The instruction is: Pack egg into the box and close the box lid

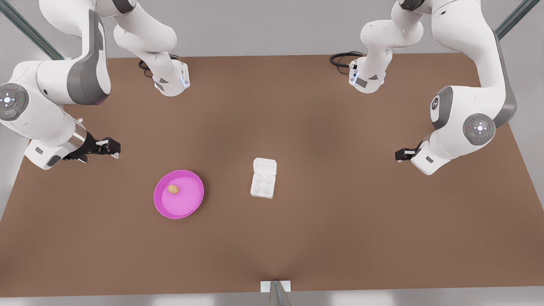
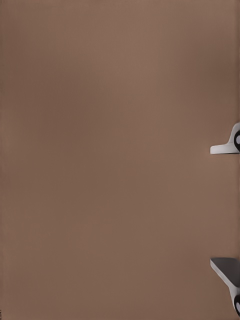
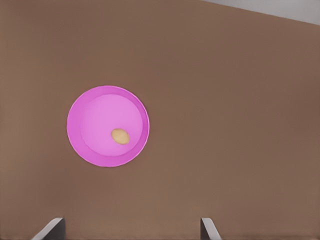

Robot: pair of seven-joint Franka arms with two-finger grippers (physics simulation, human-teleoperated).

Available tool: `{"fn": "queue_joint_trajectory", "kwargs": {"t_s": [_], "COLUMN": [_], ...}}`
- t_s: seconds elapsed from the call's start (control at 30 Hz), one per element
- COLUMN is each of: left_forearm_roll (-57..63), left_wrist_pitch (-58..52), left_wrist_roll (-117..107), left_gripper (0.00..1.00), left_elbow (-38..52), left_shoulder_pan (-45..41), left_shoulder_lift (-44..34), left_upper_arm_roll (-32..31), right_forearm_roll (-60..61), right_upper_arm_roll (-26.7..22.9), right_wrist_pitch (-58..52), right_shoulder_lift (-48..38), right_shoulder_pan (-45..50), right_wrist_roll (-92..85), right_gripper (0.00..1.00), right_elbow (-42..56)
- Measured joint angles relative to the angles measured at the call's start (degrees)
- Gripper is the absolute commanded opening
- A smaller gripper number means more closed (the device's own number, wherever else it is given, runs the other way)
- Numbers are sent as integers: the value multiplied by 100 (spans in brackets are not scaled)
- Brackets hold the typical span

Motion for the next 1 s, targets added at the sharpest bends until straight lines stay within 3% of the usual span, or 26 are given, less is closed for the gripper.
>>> {"fn": "queue_joint_trajectory", "kwargs": {"t_s": [0.27,0.67,1.0], "left_forearm_roll": [3,11,38], "left_wrist_pitch": [-25,-80,-551], "left_wrist_roll": [117,214,247], "left_gripper": [100,100,100], "left_elbow": [4,-3,141], "left_shoulder_pan": [-9,-13,-72], "left_shoulder_lift": [71,194,380], "left_upper_arm_roll": [-2,-2,-20], "right_forearm_roll": [-182,-41,371], "right_upper_arm_roll": [68,71,69], "right_wrist_pitch": [252,2413,3844], "right_shoulder_lift": [692,850,1456], "right_shoulder_pan": [383,222,138], "right_wrist_roll": [-326,-2224,-4937], "right_gripper": [100,99,100], "right_elbow": [-699,-2413,-2549]}}
